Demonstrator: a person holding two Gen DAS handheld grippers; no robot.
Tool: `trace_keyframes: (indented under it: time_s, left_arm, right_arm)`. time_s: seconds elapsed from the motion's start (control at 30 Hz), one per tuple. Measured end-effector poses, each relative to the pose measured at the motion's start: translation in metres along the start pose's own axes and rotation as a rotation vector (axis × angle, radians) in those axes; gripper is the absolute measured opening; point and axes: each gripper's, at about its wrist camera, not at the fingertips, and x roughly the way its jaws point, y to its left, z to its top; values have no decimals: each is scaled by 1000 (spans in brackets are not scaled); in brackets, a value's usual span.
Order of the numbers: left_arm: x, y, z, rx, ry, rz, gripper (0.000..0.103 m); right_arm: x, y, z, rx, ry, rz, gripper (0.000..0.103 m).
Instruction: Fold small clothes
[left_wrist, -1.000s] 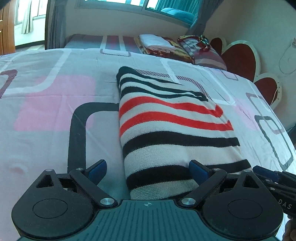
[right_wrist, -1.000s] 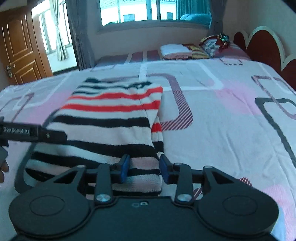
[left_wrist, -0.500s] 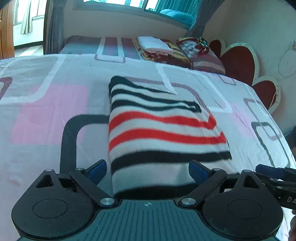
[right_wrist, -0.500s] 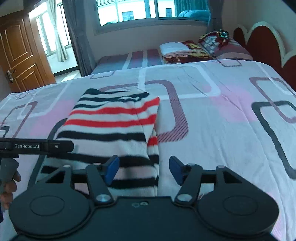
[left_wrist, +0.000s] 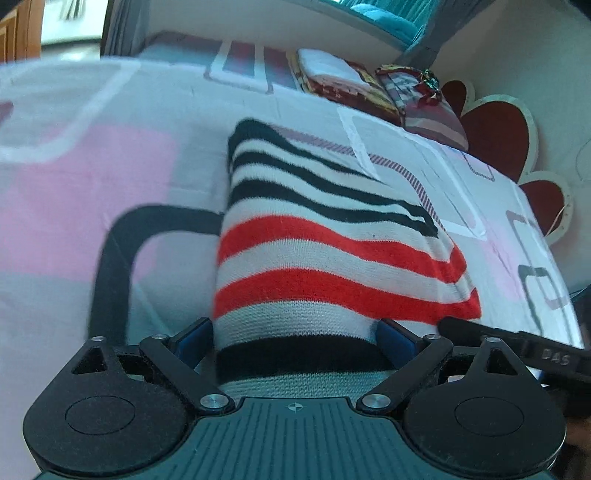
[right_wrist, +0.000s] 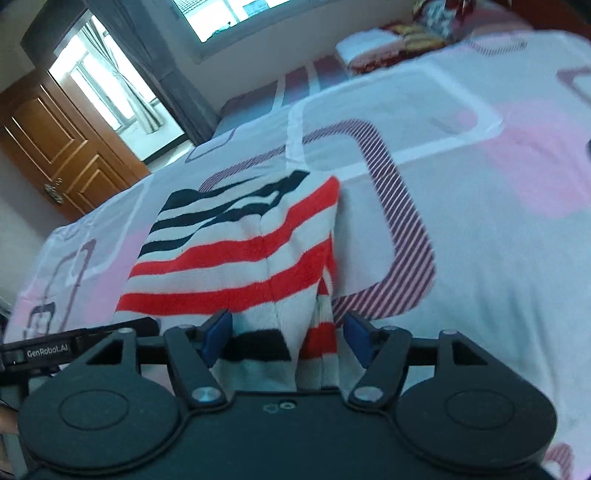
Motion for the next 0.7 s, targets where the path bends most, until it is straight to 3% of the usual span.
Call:
trace_keyframes:
  time_s: [0.17, 0.27, 0.3, 0.4, 0.53, 0.6, 0.7]
  left_arm:
    - [8, -5, -3, -2, -15, -17, 93]
    - [6, -6, -4, -35, -23, -30, 75]
    - [2, -5, -4, -39, -30, -35, 69]
    - [-3, -1, -3, -48, -42, -56, 64]
    - [6, -1, -3, -45, -52, -40, 63]
    - [-3, -6, -5, -22, -73, -36, 52]
    - [-19, -10, -2, -7, -97, -56, 50]
  right_arm:
    - [15, -18, 0, 63, 10, 105, 59]
    - [18, -19, 3, 55, 15, 130, 57]
    - [18, -19, 2, 58, 19, 139, 51]
    - [13, -22, 1, 92, 18, 176, 35]
    - [17, -23, -1, 87, 10, 171, 35]
    - [19, -22, -2, 94, -1, 165, 34]
    - [5, -10, -4, 88, -37, 148, 32]
